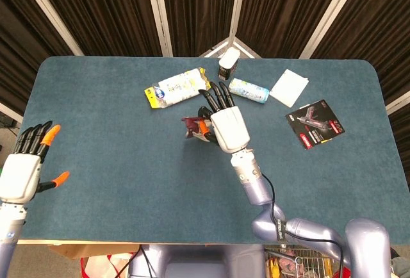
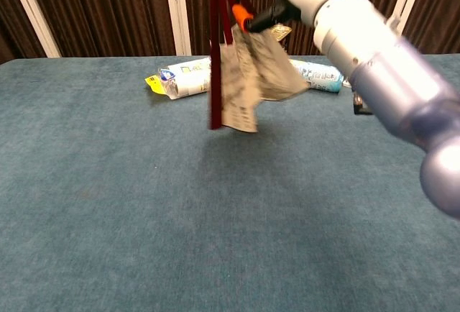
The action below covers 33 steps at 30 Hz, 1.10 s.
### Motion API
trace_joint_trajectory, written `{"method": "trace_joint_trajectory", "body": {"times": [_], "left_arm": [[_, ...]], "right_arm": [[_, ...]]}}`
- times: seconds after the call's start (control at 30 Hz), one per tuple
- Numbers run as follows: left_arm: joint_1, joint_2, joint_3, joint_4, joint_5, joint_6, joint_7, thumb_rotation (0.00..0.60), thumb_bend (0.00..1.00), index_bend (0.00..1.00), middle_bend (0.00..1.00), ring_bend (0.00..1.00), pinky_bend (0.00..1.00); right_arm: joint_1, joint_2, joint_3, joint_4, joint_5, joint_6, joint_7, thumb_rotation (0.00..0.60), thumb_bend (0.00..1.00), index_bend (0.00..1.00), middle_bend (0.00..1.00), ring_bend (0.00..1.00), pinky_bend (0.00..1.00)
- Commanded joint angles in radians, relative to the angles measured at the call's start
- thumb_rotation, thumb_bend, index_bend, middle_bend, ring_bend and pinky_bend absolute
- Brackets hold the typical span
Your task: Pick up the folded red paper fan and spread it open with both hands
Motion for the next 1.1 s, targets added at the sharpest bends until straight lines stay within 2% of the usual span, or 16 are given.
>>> {"method": "trace_joint_trajectory", "body": {"times": [0.03,0.27,0.47,0.8,0.97,1.1], "left_arm": [[-0.042,-0.020,-0.036,-0.033,-0.021,-0.033,0.027,0.600,0.08,0.12,0.00,0.00,0.00],[-0.168,-0.111,-0.127,-0.073,-0.133,-0.120,0.187,0.600,0.11,0.17,0.00,0.00,0.00],[-0.239,-0.218,-0.165,-0.055,-0.189,-0.129,0.266,0.600,0.23,0.29,0.02,0.00,0.00],[-0.322,-0.397,-0.192,-0.004,-0.254,-0.108,0.319,0.600,0.26,0.33,0.02,0.00,0.00],[-0.355,-0.471,-0.202,0.020,-0.294,-0.106,0.325,0.600,0.33,0.37,0.03,0.00,0.00],[-0.386,-0.524,-0.209,0.044,-0.322,-0.114,0.342,0.600,0.34,0.38,0.03,0.00,0.00]], "right_arm": [[0.008,0.027,0.018,-0.039,0.013,-0.005,-0.031,0.600,0.73,0.69,0.21,0.04,0.00],[0.013,0.081,0.032,-0.130,0.047,-0.017,-0.106,0.600,0.73,0.69,0.21,0.04,0.00],[0.022,0.104,0.044,-0.178,0.067,-0.013,-0.148,0.600,0.74,0.70,0.21,0.04,0.00],[0.031,0.130,0.052,-0.231,0.114,-0.001,-0.203,0.600,0.75,0.70,0.21,0.04,0.00],[0.041,0.142,0.054,-0.254,0.129,0.004,-0.226,0.600,0.76,0.70,0.21,0.04,0.00],[0.048,0.152,0.059,-0.271,0.137,0.008,-0.237,0.600,0.76,0.70,0.21,0.04,0.00]]}}
